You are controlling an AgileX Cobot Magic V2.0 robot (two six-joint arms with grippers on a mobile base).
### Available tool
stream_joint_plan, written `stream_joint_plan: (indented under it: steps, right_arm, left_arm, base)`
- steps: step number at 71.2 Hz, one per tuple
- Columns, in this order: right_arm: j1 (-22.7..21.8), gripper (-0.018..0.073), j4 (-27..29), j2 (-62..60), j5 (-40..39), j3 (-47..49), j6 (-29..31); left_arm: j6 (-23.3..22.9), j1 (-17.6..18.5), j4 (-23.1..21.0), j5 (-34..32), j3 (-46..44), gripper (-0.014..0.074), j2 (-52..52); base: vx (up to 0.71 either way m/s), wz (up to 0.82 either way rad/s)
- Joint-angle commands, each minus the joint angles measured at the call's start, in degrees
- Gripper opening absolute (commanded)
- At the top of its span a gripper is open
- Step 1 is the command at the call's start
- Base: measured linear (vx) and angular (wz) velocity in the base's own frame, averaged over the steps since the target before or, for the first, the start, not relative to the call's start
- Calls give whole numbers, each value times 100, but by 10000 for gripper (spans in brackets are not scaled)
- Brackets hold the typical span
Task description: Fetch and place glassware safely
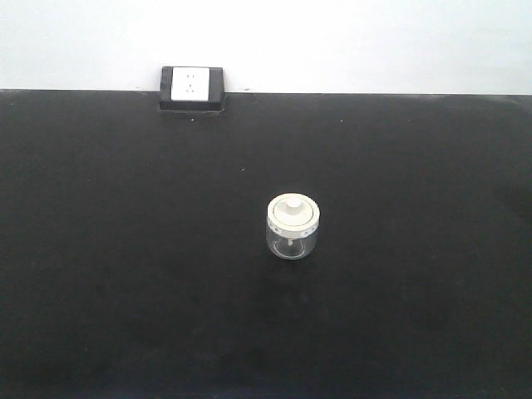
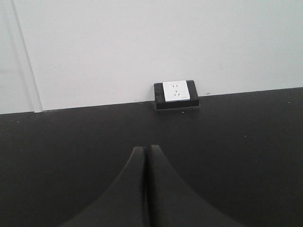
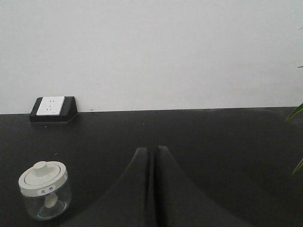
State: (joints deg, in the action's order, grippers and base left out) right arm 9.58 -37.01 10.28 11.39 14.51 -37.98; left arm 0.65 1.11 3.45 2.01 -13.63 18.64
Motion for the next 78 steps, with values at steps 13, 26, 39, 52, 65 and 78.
stream_joint_plan:
  steps: [13,26,39,52,65,78]
  right_arm:
    - [-21,-3,-113,46,-304,159,-3]
    - [-21,-3,-113,46,-304,159,-3]
    - [-21,-3,-113,46,-304,159,-3]
    - [-21,-3,-113,46,-304,159,-3]
    - [-21,-3,-113,46,-314,159,-3]
    - [-21,-3,-113,46,-314,159,-3]
  left_arm:
    - [-33,37,-58,-407,-157,-7,53]
    - [-33,37,-58,-407,-157,-7,53]
    - [-33,37,-58,-426,-114,-7,46]
    - [-33,37,-53,-385,146,-7,-227]
    - [-33,37,-53,-300,683,-7,-875]
    - [-33,37,-57,-16,1242,-7,-1759]
  base:
    - [0,0]
    - [0,0]
    - [0,0]
    - [0,0]
    - [0,0]
    - [0,0]
